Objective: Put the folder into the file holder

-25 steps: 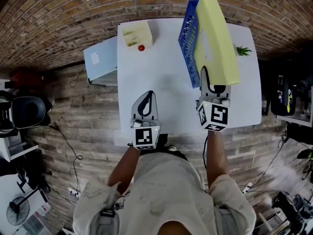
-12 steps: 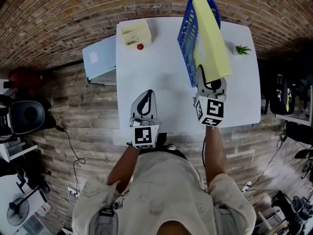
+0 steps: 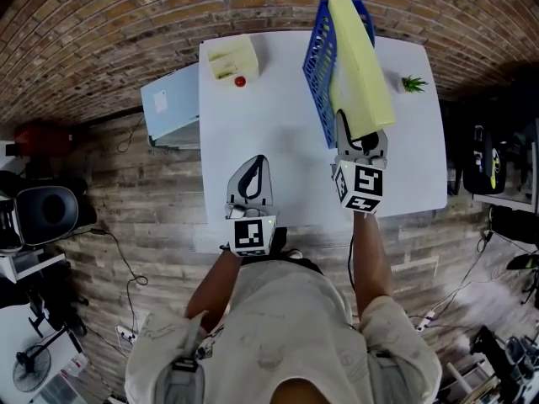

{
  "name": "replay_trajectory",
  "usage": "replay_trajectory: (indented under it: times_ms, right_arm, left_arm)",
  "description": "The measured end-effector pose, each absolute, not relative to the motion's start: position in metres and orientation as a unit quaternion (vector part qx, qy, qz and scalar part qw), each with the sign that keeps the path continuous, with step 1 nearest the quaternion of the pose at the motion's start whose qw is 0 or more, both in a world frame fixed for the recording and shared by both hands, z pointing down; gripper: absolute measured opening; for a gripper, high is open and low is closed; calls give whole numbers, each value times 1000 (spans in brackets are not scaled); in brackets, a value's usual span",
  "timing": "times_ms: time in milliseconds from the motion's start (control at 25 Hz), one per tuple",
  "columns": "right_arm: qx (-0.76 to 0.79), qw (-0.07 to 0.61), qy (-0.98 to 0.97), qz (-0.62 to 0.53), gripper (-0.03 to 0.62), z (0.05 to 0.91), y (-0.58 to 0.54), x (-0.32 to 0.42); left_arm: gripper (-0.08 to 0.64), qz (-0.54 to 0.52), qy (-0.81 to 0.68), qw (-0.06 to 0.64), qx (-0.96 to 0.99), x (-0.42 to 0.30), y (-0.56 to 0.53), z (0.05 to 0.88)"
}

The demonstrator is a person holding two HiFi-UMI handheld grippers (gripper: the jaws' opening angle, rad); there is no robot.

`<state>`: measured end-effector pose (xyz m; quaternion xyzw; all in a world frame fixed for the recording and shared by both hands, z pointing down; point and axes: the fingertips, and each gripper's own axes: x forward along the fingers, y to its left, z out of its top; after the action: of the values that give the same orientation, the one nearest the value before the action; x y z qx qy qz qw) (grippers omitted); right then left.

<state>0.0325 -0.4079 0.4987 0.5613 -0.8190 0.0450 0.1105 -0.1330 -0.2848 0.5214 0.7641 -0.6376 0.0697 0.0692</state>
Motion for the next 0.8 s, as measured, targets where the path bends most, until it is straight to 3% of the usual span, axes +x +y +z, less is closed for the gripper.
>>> replay_trajectory:
  times_ms: [240,800]
  right_arm:
    - [553,122,-821,65,304,502,-405,31]
    - [562,41,-826,3,325,405,-369,46]
  left_arm:
    - [8,62,-638,67,765,-132,-281,515]
    - [8,52,-626,33,778,-115,-262,490]
